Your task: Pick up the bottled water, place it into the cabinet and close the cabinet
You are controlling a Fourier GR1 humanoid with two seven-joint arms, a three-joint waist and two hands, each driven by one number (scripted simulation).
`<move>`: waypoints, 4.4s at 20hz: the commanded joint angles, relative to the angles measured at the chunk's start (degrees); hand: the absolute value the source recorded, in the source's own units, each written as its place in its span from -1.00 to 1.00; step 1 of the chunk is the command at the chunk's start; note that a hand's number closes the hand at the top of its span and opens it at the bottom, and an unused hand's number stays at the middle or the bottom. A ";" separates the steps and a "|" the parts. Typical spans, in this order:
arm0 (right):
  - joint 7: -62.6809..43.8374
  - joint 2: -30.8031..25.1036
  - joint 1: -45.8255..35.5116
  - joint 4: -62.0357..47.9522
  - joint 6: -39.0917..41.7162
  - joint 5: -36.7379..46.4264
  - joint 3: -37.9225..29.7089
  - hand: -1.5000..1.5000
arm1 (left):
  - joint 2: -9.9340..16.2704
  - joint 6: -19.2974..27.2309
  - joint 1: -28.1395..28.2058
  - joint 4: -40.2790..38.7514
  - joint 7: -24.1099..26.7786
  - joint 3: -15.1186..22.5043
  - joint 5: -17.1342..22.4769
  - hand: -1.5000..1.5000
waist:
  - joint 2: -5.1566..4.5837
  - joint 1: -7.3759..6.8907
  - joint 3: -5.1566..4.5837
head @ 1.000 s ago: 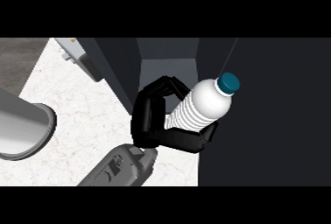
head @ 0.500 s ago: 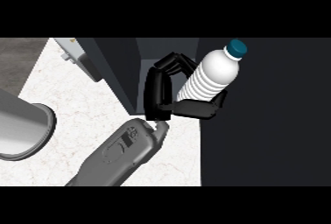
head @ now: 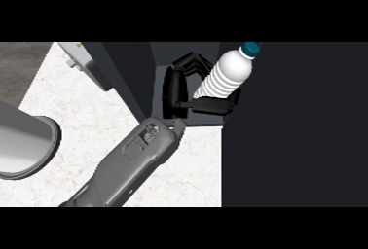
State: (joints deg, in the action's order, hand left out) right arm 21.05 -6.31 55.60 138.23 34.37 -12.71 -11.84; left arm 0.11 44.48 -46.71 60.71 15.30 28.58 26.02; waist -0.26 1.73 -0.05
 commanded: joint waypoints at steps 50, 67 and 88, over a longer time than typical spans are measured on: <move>-8.75 0.84 -3.84 6.12 -1.04 -6.53 2.61 -1.00 | -0.11 -21.11 -11.52 -23.48 12.86 -8.54 7.58 -1.00 | 0.74 -1.98 0.00; -10.59 -0.22 -4.80 7.78 -3.19 -6.08 3.16 -1.00 | 5.98 -16.69 22.01 18.92 6.69 5.25 4.73 -1.00 | 0.82 -2.92 -0.01; -20.14 -6.72 -5.97 11.58 4.22 8.26 30.24 1.00 | 19.64 -17.19 49.56 46.27 9.60 6.63 3.22 -1.00 | 0.75 -2.36 -0.15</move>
State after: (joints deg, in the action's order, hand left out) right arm 5.86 -13.22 50.39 138.77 40.20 -13.35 14.53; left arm 18.33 27.13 -1.29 103.62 23.32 34.90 30.00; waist 0.40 -0.43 -0.18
